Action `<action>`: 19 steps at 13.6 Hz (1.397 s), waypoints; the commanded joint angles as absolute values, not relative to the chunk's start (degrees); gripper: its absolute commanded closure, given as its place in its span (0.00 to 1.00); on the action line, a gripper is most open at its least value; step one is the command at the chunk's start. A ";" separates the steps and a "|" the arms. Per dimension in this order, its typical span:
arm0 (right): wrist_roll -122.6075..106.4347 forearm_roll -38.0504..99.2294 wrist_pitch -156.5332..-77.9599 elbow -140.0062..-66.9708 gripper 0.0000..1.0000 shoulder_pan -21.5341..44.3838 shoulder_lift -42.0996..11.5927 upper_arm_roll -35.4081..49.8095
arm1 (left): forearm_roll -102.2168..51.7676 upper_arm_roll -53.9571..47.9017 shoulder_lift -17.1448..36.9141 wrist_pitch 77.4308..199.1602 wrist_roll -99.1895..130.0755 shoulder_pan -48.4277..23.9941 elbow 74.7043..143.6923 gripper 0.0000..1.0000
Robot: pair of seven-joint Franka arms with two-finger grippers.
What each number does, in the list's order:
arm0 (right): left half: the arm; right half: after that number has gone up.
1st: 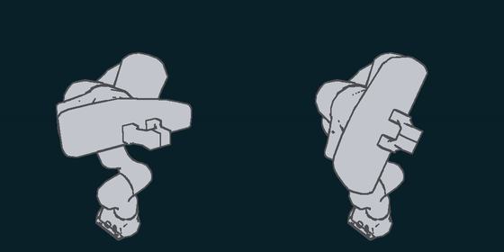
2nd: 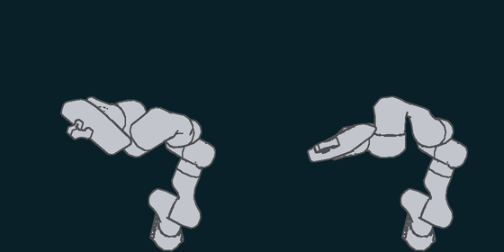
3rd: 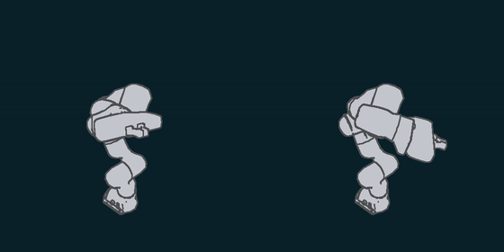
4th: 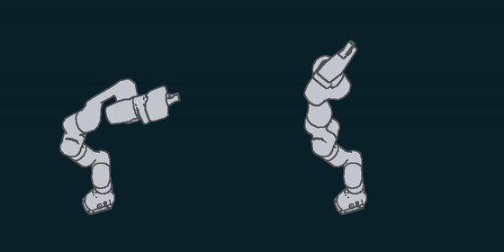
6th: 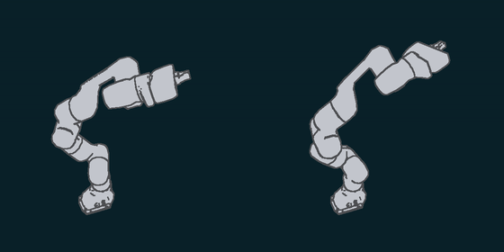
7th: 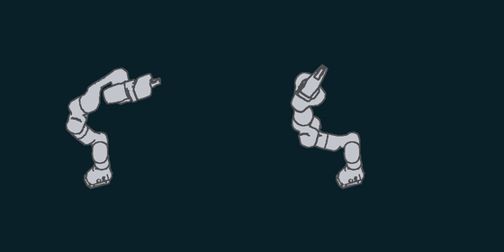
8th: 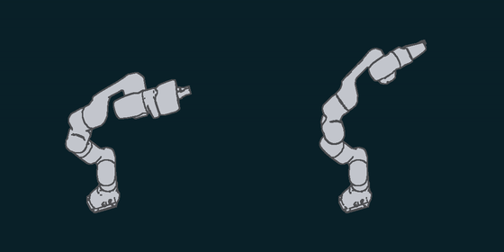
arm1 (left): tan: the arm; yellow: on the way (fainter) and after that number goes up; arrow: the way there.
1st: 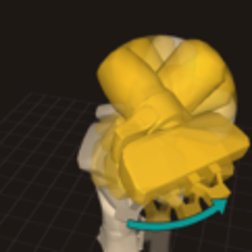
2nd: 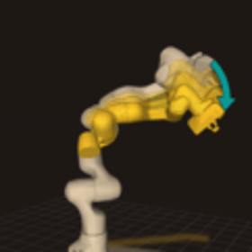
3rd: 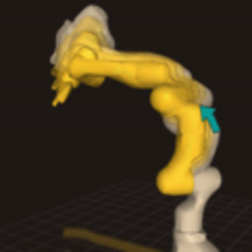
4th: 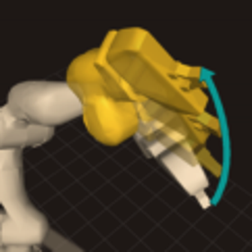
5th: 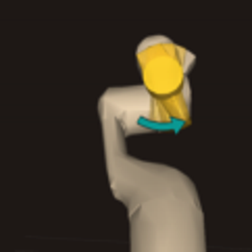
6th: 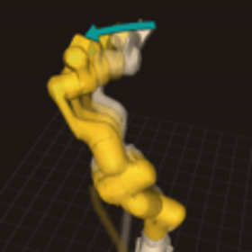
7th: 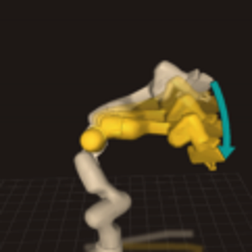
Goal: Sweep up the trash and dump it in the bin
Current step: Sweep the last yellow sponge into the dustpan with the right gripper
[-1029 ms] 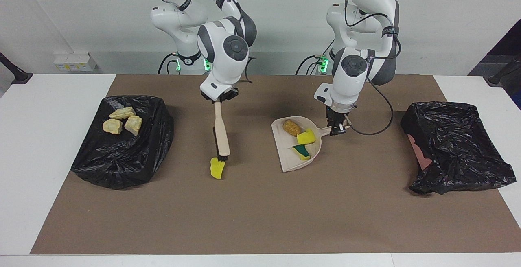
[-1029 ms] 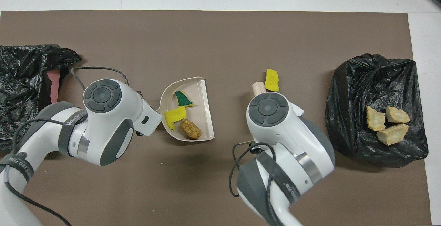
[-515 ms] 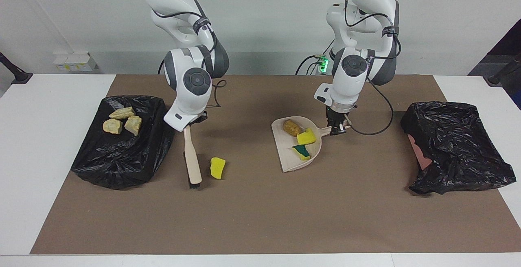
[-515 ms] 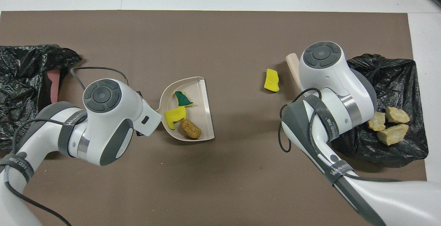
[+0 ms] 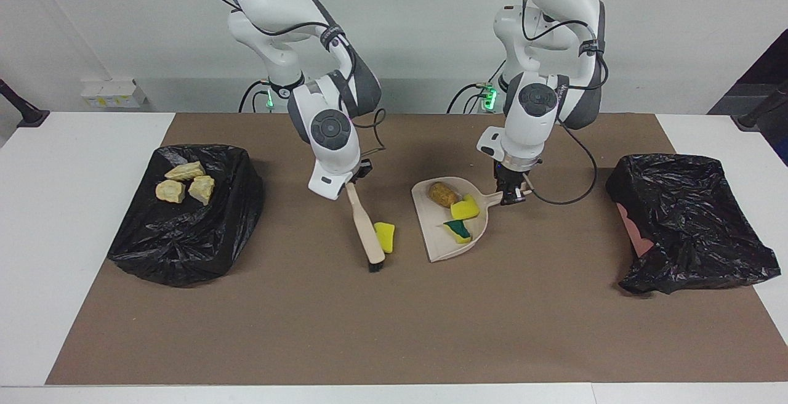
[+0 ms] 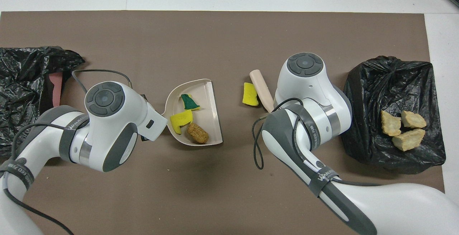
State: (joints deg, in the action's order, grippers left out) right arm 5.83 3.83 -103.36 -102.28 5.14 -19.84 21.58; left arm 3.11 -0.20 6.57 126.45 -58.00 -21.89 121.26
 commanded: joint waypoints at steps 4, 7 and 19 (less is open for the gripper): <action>4.30 16.76 -116.52 -109.59 1.00 9.66 -17.40 22.59 | 4.13 -0.09 5.36 128.85 -56.69 -21.18 123.13 1.00; 5.09 25.91 -117.25 -108.20 1.00 10.54 -17.32 22.59 | 4.13 -0.09 5.36 128.85 -56.69 -20.92 123.13 1.00; 40.38 13.71 -97.64 -110.56 1.00 14.93 -1.95 22.50 | 4.13 -0.09 5.36 128.67 -56.78 -20.92 123.14 1.00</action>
State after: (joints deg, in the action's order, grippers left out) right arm 32.05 14.85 -97.49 -107.42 12.53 -6.01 22.14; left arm 3.11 -0.10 6.57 127.13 -57.84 -21.26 121.34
